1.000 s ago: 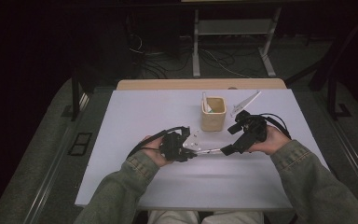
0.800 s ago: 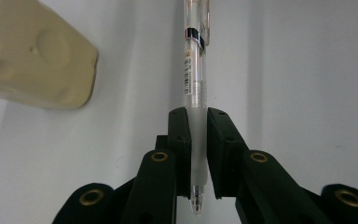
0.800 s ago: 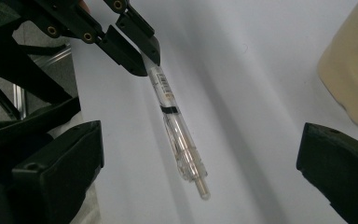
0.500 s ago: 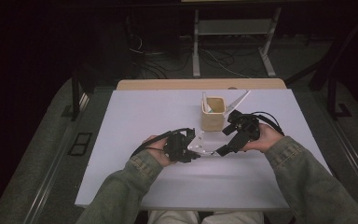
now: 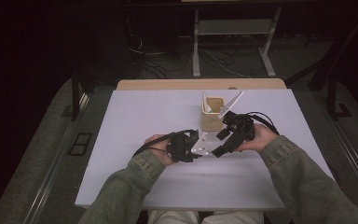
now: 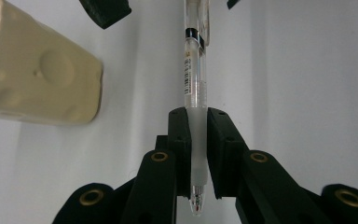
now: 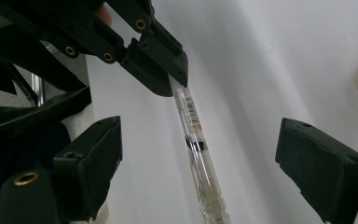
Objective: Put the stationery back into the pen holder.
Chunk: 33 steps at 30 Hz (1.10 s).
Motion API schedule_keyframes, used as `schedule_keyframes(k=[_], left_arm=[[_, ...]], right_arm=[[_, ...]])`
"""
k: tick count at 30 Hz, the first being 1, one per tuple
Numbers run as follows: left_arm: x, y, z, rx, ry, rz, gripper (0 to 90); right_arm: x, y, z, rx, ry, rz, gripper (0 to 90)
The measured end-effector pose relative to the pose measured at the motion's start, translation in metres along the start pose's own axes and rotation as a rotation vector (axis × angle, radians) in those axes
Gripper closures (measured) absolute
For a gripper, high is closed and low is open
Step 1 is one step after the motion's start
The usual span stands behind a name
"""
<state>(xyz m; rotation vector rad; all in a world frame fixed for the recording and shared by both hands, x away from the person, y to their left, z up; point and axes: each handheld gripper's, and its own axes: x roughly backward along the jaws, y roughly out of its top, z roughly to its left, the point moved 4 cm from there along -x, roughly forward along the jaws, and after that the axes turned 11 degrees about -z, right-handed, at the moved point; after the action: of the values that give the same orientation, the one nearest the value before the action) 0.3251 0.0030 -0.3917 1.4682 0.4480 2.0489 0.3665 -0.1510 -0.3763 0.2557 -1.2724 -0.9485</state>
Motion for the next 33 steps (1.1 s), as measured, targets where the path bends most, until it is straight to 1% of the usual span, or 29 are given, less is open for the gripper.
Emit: schedule_keyframes(k=[1,2,5,7,8,9,13,14,16,19,21,22,24,26,30,31,33], left_arm=[[0.000,0.000,0.000,-0.007,-0.003,0.011,79.1],[-0.001,0.000,0.000,-0.002,-0.005,0.005,79.1],[-0.002,0.000,0.001,-0.005,-0.009,0.007,79.1],[-0.003,0.001,0.000,-0.008,-0.014,0.013,79.1],[-0.005,0.001,-0.001,0.013,-0.010,-0.005,79.1],[-0.004,0.001,0.000,-0.014,-0.017,0.019,79.1],[-0.006,0.001,-0.001,-0.017,-0.017,0.016,79.1],[-0.006,0.001,-0.002,-0.011,-0.021,0.016,79.1],[-0.006,0.001,-0.002,-0.023,-0.022,0.025,79.1],[-0.007,0.001,-0.002,-0.024,-0.021,0.023,79.1],[-0.007,0.002,-0.003,-0.021,-0.020,0.020,79.1],[-0.007,0.002,-0.002,-0.029,-0.023,0.029,79.1],[-0.008,0.002,-0.003,-0.028,-0.021,0.024,79.1],[-0.007,0.003,-0.003,-0.037,-0.024,0.030,79.1],[-0.008,0.004,-0.004,-0.032,-0.021,0.025,79.1],[-0.009,0.005,-0.004,-0.032,-0.020,0.023,79.1],[-0.008,0.005,-0.004,-0.043,-0.021,0.026,79.1]], right_arm=[[-0.001,0.000,0.000,0.001,-0.001,0.006,15.2],[-0.001,0.000,0.000,0.003,0.003,0.012,16.7],[-0.003,-0.001,-0.001,-0.005,0.010,0.034,22.7],[-0.005,-0.001,-0.002,-0.005,0.004,0.051,25.0],[-0.006,-0.001,-0.003,-0.001,-0.001,0.065,26.4],[-0.007,-0.001,-0.002,0.000,-0.010,0.075,29.1],[-0.012,-0.001,-0.001,0.023,-0.017,0.102,34.8],[-0.013,0.000,-0.001,0.024,-0.022,0.114,36.1],[-0.015,0.000,0.000,0.032,-0.022,0.133,37.8],[-0.018,0.000,0.001,0.043,-0.026,0.156,41.1],[-0.019,0.000,-0.001,0.059,-0.025,0.167,43.4],[-0.020,0.000,-0.001,0.061,-0.024,0.172,44.5],[-0.022,0.000,-0.001,0.067,-0.024,0.178,46.5],[-0.024,-0.001,0.000,0.061,-0.020,0.185,48.7],[-0.026,0.000,-0.001,0.057,-0.010,0.190,52.5],[-0.027,0.000,0.001,0.034,0.002,0.191,52.8],[-0.028,-0.001,0.000,0.040,0.002,0.193,54.5]])
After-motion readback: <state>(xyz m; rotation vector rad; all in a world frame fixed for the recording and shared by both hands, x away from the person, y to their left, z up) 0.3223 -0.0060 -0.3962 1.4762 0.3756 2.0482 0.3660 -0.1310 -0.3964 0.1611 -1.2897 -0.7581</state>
